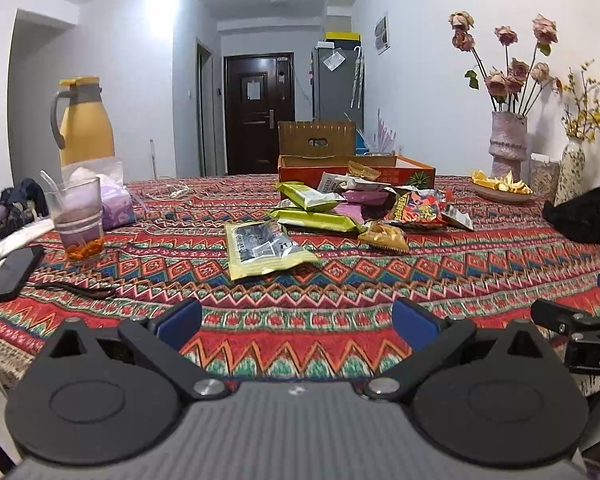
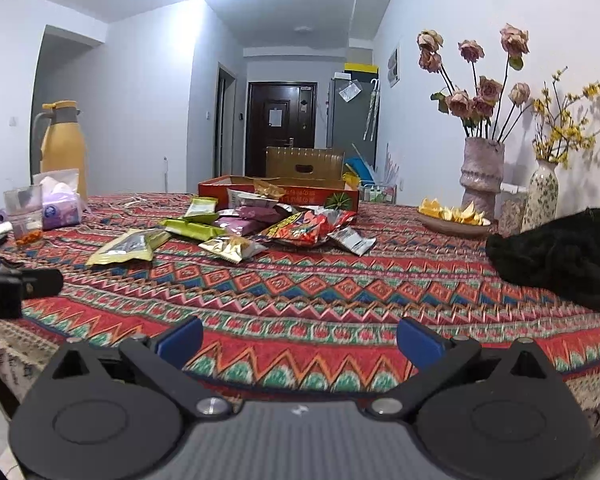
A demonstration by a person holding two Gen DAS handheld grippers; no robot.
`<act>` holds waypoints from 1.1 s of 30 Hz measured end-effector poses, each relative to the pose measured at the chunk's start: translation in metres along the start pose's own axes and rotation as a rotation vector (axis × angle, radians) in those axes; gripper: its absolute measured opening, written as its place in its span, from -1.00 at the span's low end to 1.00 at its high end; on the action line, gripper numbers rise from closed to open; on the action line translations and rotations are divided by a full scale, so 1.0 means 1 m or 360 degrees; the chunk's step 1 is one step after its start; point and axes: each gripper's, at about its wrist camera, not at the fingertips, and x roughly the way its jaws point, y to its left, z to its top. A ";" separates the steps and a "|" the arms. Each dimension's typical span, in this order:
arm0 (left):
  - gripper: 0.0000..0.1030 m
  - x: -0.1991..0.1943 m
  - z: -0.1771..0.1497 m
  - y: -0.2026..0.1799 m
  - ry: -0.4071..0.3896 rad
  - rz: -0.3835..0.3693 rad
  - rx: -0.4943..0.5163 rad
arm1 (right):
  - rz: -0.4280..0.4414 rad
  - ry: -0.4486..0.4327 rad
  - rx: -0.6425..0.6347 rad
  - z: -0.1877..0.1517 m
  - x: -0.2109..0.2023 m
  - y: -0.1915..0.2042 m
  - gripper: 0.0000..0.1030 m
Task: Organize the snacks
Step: 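Grasp the silver-gold bar packet with the left tool while the right tool grasps the cookie packet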
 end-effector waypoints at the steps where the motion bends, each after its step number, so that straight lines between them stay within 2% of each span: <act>1: 1.00 0.004 0.003 0.002 0.0004 0.0000 0.0000 | 0.0000 0.0005 -0.0001 0.003 0.005 0.000 1.00; 11: 0.99 0.058 0.039 0.022 0.0143 0.0021 -0.0058 | 0.0051 0.0081 0.0098 0.036 0.058 -0.013 1.00; 16: 0.82 0.097 0.060 0.033 0.0231 0.0029 -0.0056 | 0.0134 0.0178 0.0170 0.059 0.088 -0.015 1.00; 18: 0.75 0.115 0.065 0.036 0.0269 0.0032 -0.0058 | 0.0190 0.0224 0.0209 0.068 0.103 -0.015 0.96; 20: 0.70 0.136 0.071 0.041 0.0323 0.0027 -0.0085 | 0.0230 0.0273 0.0230 0.075 0.120 -0.011 0.80; 26: 0.72 0.198 0.083 0.052 0.0434 0.0006 -0.0162 | 0.0325 0.0373 0.0240 0.092 0.169 0.007 0.63; 30: 0.74 0.234 0.084 0.053 0.0506 0.0055 -0.0139 | 0.0369 0.0437 0.0277 0.100 0.205 0.021 0.62; 33: 0.74 0.253 0.083 0.055 0.0557 0.0041 -0.0164 | 0.0359 0.0470 0.0262 0.103 0.229 0.033 0.60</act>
